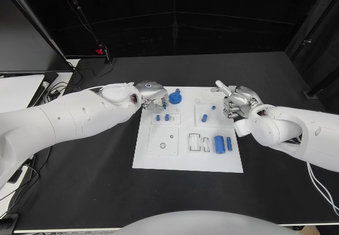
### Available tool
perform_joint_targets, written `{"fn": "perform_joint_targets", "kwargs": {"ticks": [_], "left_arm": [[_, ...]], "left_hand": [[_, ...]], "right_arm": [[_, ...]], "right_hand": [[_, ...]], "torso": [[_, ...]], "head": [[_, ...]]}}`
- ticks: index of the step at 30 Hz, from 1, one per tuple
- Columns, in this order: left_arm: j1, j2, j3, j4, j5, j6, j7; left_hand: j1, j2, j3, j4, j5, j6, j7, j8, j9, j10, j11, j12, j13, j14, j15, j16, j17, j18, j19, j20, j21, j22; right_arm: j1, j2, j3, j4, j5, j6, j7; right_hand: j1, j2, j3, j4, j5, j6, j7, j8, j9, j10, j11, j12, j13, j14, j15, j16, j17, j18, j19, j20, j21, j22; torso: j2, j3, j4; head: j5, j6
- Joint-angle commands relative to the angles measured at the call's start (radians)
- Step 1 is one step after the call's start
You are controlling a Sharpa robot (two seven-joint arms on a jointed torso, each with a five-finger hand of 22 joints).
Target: Assemble the parts on the task board
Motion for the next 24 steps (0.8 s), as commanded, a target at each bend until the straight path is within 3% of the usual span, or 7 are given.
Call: {"fn": "perform_joint_targets", "kwargs": {"ticks": [1, 17, 24], "left_arm": [[-0.002, 0.002, -0.001, 0.002, -0.002, 0.028, 0.005], [-0.002, 0.004, -0.001, 0.001, -0.002, 0.054, -0.005], [-0.003, 0.01, -0.001, -0.002, -0.002, 0.08, -0.034]], "left_hand": [[0.002, 0.005, 0.006, 0.0, 0.003, 0.003, 0.006, 0.003, 0.001, -0.001, 0.003, -0.005, 0.0, 0.105, 0.004, 0.001, 0.263, 0.005, 0.073, 0.0, 0.004, 0.248], [0.004, -0.001, 0.006, -0.003, -0.001, 0.0, 0.009, -0.001, 0.0, 0.001, 0.007, -0.01, 0.0, 0.105, 0.007, 0.001, 0.263, 0.006, 0.07, 0.002, 0.0, 0.246], [-0.004, -0.023, 0.004, -0.001, -0.019, -0.058, 0.021, -0.035, -0.014, -0.049, 0.018, -0.041, 0.0, 0.105, 0.017, 0.001, 0.263, 0.01, 0.059, 0.01, -0.016, 0.24]], "right_arm": [[0.001, 0.001, 0.0, 0.001, 0.001, 0.009, 0.004], [0.001, -0.001, 0.0, 0.003, 0.001, 0.008, 0.0], [0.001, 0.0, 0.0, 0.003, 0.001, 0.009, 0.0]], "right_hand": [[0.007, 0.0, 0.003, 0.0, 0.007, -0.005, 0.085, 0.006, 0.001, 0.104, 0.005, 0.003, 0.263, 0.106, 0.009, 0.002, 0.263, -0.007, 0.104, 0.009, 0.003, 0.263], [0.008, 0.0, 0.003, 0.0, 0.007, -0.005, 0.085, 0.006, 0.0, 0.104, 0.005, 0.003, 0.263, 0.106, 0.009, 0.002, 0.263, -0.007, 0.104, 0.009, 0.003, 0.263], [0.008, 0.0, 0.003, 0.0, 0.007, -0.005, 0.085, 0.006, 0.0, 0.104, 0.005, 0.003, 0.263, 0.106, 0.009, 0.002, 0.263, -0.007, 0.104, 0.009, 0.003, 0.263]], "torso": [[0.0, 0.0003, 0.0003], [0.0, 0.0005, 0.0006], [0.0, 0.0003, 0.0002]], "head": [[-0.002, -0.001], [-0.004, -0.001], [-0.003, 0.0]]}}
